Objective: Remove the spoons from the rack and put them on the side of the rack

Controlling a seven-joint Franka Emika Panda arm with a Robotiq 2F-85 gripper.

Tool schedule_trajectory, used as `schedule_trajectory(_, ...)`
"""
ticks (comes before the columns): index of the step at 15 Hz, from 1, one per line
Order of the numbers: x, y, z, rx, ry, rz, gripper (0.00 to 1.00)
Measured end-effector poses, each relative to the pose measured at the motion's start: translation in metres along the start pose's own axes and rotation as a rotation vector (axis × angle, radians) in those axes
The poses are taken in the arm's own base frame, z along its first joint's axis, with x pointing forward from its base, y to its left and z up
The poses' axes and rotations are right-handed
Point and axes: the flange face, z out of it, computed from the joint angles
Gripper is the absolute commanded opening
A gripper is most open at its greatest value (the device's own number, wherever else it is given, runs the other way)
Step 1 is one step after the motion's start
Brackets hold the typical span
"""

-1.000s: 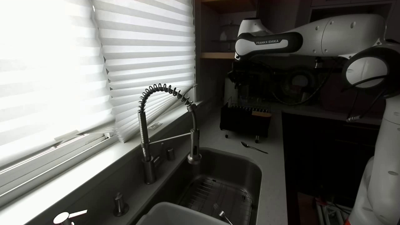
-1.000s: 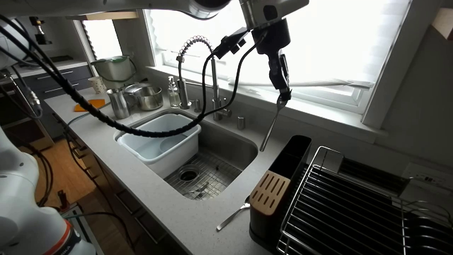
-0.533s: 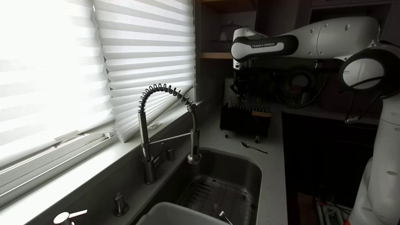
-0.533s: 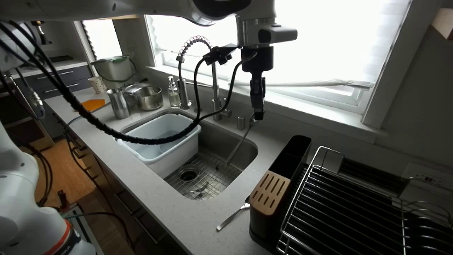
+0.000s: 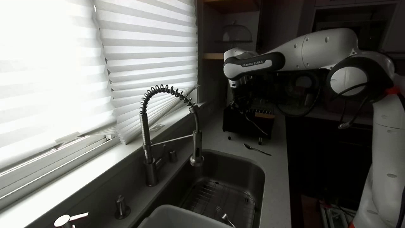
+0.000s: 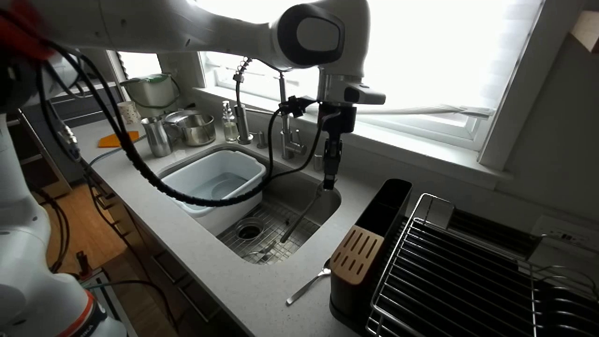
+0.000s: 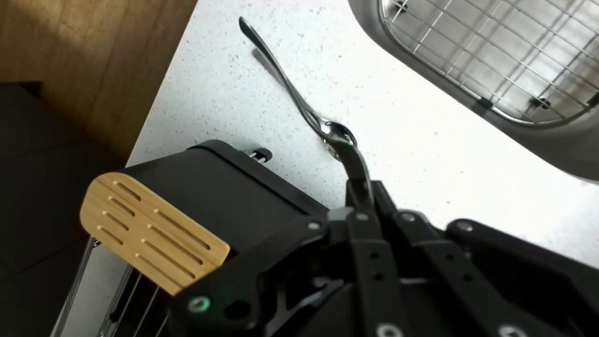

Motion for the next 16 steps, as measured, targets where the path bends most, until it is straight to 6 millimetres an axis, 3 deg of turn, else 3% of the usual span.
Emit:
schedule_trajectory(4, 0.011, -0.024, 0.048, -0.089, -0.056, -0.032, 0.01)
schedule_trajectory(10, 0.020, -0.050, 0.106, -0.170, -0.129, -0.057, 0.01)
schedule_trajectory(16, 0.027, -0.065, 0.146, -0.221, -0.175, -0.072, 0.01)
